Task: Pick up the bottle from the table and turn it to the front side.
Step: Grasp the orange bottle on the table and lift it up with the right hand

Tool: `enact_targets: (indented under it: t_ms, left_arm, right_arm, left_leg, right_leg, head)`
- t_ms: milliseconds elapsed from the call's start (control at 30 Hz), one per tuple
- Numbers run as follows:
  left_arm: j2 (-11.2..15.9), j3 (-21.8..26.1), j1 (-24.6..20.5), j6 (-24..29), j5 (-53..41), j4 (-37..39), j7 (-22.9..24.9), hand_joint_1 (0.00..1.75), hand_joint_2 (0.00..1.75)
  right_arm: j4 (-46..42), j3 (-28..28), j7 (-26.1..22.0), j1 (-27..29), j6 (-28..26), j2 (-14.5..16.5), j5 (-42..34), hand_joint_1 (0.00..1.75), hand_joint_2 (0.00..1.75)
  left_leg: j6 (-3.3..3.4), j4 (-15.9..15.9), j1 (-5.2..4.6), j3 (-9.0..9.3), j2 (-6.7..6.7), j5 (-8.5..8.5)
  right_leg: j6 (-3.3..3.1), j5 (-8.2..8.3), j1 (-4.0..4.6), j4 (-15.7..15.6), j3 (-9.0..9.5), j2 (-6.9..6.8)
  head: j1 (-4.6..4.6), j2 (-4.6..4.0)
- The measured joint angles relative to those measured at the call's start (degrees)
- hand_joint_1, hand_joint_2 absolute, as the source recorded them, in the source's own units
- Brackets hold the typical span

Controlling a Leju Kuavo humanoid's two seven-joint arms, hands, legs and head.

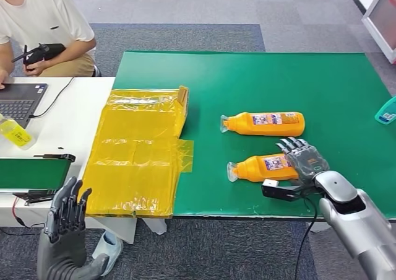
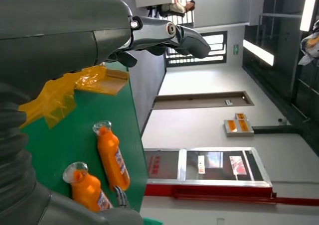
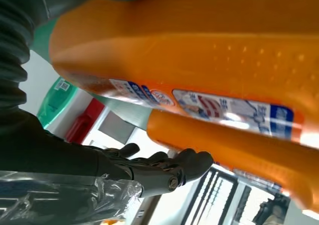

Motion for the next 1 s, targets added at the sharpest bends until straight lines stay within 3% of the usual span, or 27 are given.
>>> enact_targets:
  t_ms: [167, 400, 600, 867, 1000]
  left_arm:
    - [-0.2, 1.2, 0.2, -1.4, 0.7, 0.1, 0.0, 0.0, 1.75]
    - [-0.7, 2.2, 0.2, -1.9, 1.3, 0.1, 0.0, 0.0, 1.75]
    - [-1.8, 5.3, -0.6, -4.7, 4.4, -0.2, -0.2, 0.0, 1.75]
    - [-3.1, 8.8, -0.2, -6.3, 6.2, -1.1, -0.2, 0.0, 1.75]
    - [-3.3, 10.4, 0.2, -7.6, 5.5, -1.9, -0.2, 0.0, 1.75]
  right_arm:
    - [3.5, 5.3, -0.1, -3.9, 0.9, -1.0, -0.7, 0.0, 1.75]
    - [5.6, 8.4, -0.5, -5.7, 1.1, -1.4, -2.6, 0.0, 1.75]
    - [7.1, 11.9, -3.7, -6.7, 3.5, -1.4, -12.4, 0.0, 1.75]
    - [7.7, 18.1, -4.5, -8.8, 5.9, -1.1, -18.7, 0.0, 1.75]
    - [8.2, 20.0, -3.8, -10.4, 12.7, -1.2, -28.0, 0.0, 1.75]
  left_leg:
    - [0.01, 0.0, 0.0, 0.01, -0.01, 0.01]
    - [0.01, 0.0, 0.0, 0.0, -0.01, 0.01]
    - [0.01, 0.0, 0.0, 0.02, -0.01, 0.01]
    - [-0.01, 0.0, 0.01, 0.24, 0.0, -0.03]
    - [-0.02, 0.0, 0.01, 0.45, 0.02, -0.07]
  right_leg:
    - [0.01, 0.0, 0.0, 0.0, 0.0, -0.01]
    - [0.01, 0.0, 0.0, 0.0, -0.01, -0.01]
    - [0.01, 0.0, 0.01, 0.0, 0.02, 0.0]
    - [-0.01, -0.01, 0.02, 0.0, 0.24, 0.01]
    - [-0.02, -0.02, 0.01, 0.0, 0.37, 0.03]
  head:
    - [-0.01, 0.0]
    - [-0.01, 0.0]
    - [-0.01, 0.0]
    - [-0.01, 0.0]
    - [-0.02, 0.0]
